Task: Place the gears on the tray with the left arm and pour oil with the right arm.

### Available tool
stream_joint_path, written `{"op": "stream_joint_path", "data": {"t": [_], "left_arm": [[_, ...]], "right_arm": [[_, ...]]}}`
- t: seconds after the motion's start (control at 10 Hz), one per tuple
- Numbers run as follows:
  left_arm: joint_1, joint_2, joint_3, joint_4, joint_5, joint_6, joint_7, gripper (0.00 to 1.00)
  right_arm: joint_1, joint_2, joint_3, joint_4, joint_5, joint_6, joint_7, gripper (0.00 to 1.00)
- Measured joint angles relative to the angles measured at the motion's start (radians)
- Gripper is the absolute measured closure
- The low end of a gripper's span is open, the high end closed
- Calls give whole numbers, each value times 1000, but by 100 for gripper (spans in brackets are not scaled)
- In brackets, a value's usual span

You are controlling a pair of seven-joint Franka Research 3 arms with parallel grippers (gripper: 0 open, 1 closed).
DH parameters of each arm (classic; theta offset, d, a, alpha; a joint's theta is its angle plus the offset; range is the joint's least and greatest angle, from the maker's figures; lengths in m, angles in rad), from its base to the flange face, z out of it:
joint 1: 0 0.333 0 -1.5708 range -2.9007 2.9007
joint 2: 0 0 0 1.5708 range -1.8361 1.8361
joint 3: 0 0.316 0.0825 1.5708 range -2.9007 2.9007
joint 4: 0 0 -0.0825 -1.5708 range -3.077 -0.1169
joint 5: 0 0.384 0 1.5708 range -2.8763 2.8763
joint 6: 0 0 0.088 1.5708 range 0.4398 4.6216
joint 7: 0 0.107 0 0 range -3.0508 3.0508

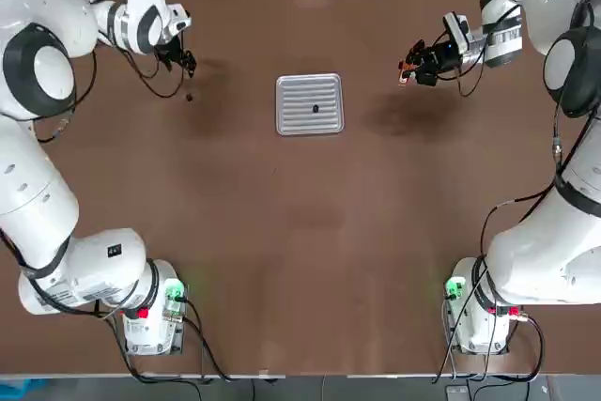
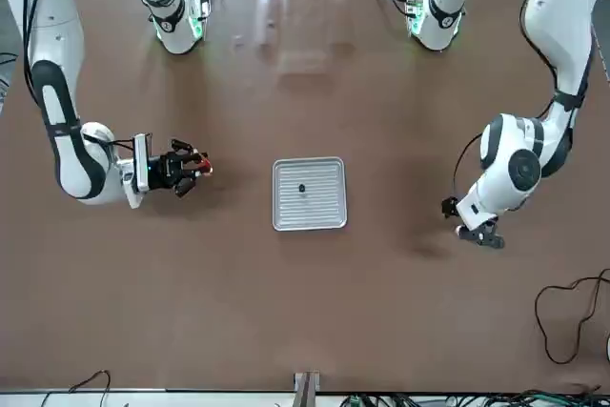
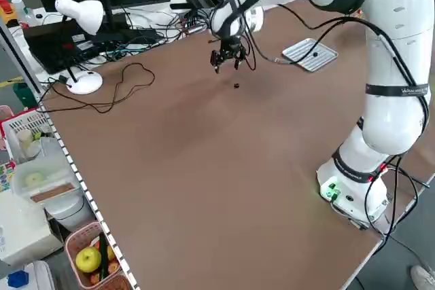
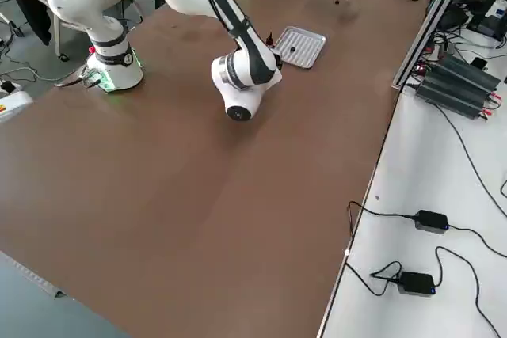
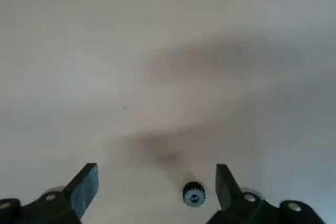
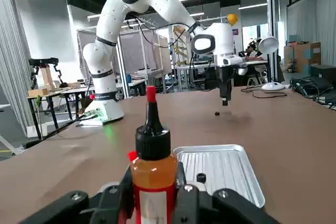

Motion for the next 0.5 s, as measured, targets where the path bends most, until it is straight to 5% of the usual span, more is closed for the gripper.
{"op": "stream_joint_path", "data": {"t": [0.2, 0.5], "left_arm": [[2, 2, 5, -119, -5, 145, -25, 1], [2, -2, 5, -135, -5, 156, -31, 1]], "right_arm": [[0, 0, -2, 1, 0, -2, 0, 69], [-1, -1, -6, 3, 0, -2, 0, 69]]}}
